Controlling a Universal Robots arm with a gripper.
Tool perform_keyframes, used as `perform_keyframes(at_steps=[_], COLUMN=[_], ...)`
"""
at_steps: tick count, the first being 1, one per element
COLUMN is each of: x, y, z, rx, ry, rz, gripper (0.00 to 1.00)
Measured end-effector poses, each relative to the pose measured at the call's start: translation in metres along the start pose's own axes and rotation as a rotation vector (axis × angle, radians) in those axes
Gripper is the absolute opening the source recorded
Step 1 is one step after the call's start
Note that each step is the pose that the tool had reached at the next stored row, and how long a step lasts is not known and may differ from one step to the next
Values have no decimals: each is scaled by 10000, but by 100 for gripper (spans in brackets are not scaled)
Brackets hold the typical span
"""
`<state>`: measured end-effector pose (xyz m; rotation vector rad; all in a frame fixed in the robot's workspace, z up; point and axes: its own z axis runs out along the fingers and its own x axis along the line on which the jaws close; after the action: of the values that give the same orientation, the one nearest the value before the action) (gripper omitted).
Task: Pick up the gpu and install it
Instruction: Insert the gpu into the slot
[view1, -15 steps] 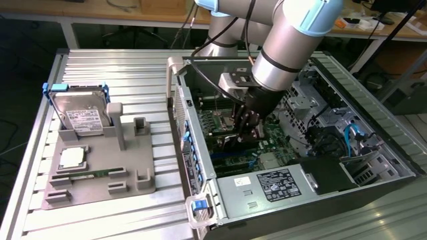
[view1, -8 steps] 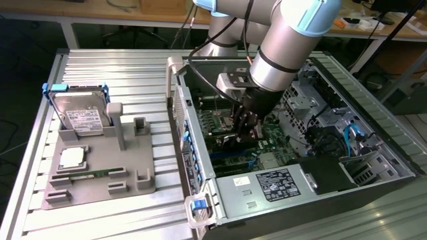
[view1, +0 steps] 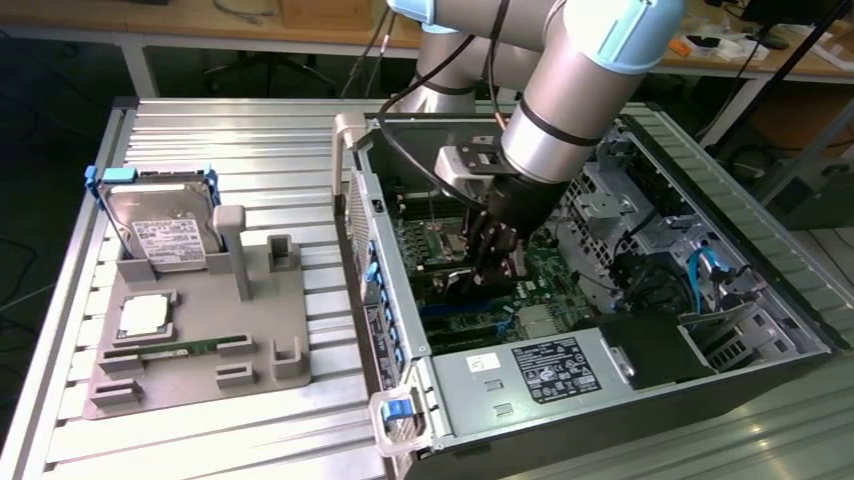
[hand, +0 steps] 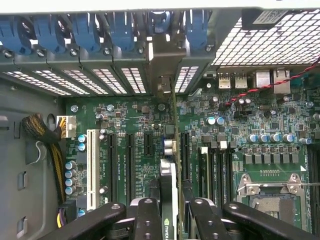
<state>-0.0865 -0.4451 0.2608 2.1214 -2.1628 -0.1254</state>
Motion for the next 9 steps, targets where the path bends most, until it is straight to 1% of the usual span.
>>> perform_keyframes(at_steps=[4,6,9], x=[0,0,0], y=[-1,2,2], z=[-2,-24,-27], rx=[-1,-4,-4], ry=[1,2,0], rz=[0,-1,-1], gripper=[27,27,27])
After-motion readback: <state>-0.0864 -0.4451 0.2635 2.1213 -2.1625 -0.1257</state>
